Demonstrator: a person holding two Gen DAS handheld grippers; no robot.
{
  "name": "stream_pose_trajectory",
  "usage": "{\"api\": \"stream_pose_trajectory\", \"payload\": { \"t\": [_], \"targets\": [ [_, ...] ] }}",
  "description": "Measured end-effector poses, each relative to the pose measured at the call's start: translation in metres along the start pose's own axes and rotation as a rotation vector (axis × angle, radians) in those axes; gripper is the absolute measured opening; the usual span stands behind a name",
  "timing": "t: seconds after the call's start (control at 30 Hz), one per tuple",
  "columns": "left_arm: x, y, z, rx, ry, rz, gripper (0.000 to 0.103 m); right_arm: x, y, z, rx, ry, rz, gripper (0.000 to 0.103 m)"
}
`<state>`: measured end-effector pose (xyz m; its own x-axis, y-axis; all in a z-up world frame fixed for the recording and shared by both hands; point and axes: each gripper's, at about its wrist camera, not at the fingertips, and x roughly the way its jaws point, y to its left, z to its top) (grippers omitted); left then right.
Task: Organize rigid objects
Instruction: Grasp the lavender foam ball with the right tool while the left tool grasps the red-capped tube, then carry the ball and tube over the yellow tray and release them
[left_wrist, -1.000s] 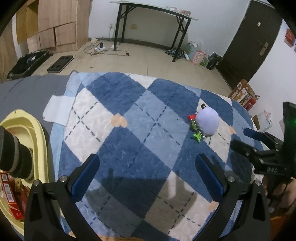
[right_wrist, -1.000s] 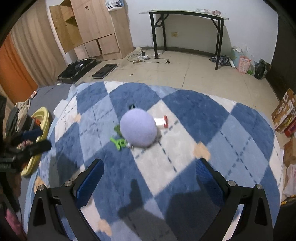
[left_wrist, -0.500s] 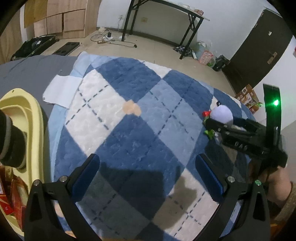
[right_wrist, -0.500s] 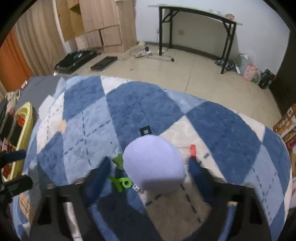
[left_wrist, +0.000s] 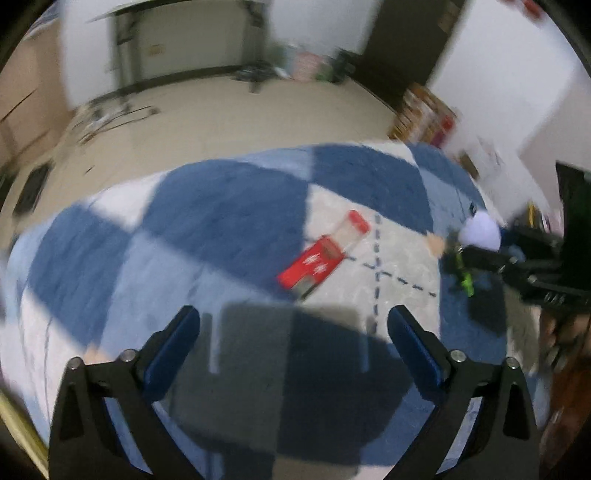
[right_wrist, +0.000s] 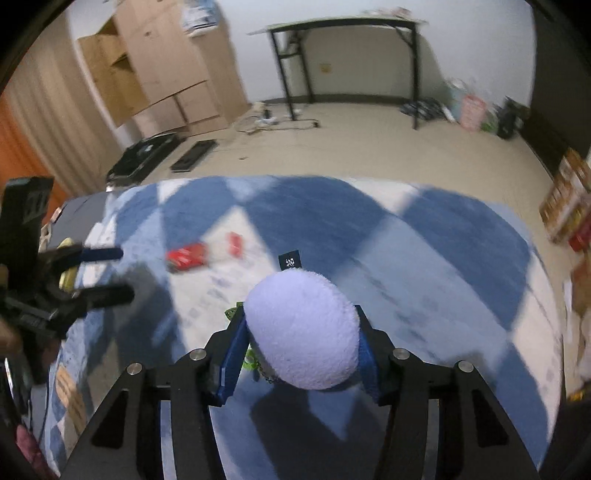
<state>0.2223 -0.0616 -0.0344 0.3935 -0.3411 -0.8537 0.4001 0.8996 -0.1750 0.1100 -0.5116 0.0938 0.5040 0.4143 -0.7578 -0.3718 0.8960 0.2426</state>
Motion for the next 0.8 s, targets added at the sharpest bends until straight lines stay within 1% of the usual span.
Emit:
{"api": "stream_pose_trajectory", "payload": {
  "t": [0.03, 0.17, 0.23, 0.27, 0.3, 0.33, 0.4, 0.43, 0.47, 0.5, 0.53, 0.57, 0.67, 0.8],
  "targets": [
    [0.007, -0.004, 0.006, 0.041, 0.009, 0.01, 0.086, -0.003, -0.009, -0.006, 0.011, 0.006, -0.009, 0.052],
    [0.034, -0.023, 0.02, 0.177, 0.051, 0.069, 0.082, -0.012, -0.029, -0.023, 0.044, 0.015, -0.008, 0.052],
    [0.044, -0.03, 0.022, 0.22, 0.048, 0.099, 0.082, -0.015, -0.033, -0.03, 0.061, 0.016, 0.002, 0.052],
    [0.044, -0.03, 0.021, 0.214, 0.044, 0.105, 0.082, -0.016, -0.033, -0.032, 0.058, 0.015, 0.004, 0.052],
    [0.046, -0.028, 0.021, 0.182, 0.041, 0.108, 0.082, -0.02, -0.032, -0.032, 0.053, 0.013, 0.003, 0.052],
    [0.047, -0.026, 0.019, 0.129, 0.03, 0.109, 0.081, -0.021, -0.031, -0.033, 0.049, 0.013, 0.002, 0.052],
    [0.041, -0.026, 0.013, 0.068, -0.014, 0.126, 0.072, -0.021, -0.03, -0.032, 0.048, 0.013, -0.004, 0.052],
    [0.039, -0.029, 0.008, 0.051, -0.036, 0.134, 0.062, -0.021, -0.03, -0.032, 0.051, 0.011, -0.009, 0.053],
    [0.036, -0.031, 0.004, 0.041, -0.055, 0.137, 0.049, -0.023, -0.034, -0.033, 0.056, 0.01, -0.012, 0.053],
    [0.033, -0.034, -0.001, 0.03, -0.076, 0.139, 0.042, -0.026, -0.035, -0.035, 0.066, 0.008, -0.015, 0.052],
    [0.033, -0.036, -0.003, 0.025, -0.084, 0.135, 0.033, -0.025, -0.035, -0.034, 0.071, 0.008, -0.015, 0.052],
    [0.03, -0.036, -0.006, 0.019, -0.093, 0.131, 0.029, -0.024, -0.035, -0.034, 0.077, 0.008, -0.015, 0.052],
    [0.025, -0.038, -0.013, 0.017, -0.112, 0.117, 0.025, -0.025, -0.032, -0.035, 0.077, 0.011, -0.01, 0.052],
    [0.014, -0.041, -0.019, 0.017, -0.125, 0.094, 0.024, -0.031, -0.022, -0.033, 0.039, 0.012, 0.004, 0.052]
  ]
}}
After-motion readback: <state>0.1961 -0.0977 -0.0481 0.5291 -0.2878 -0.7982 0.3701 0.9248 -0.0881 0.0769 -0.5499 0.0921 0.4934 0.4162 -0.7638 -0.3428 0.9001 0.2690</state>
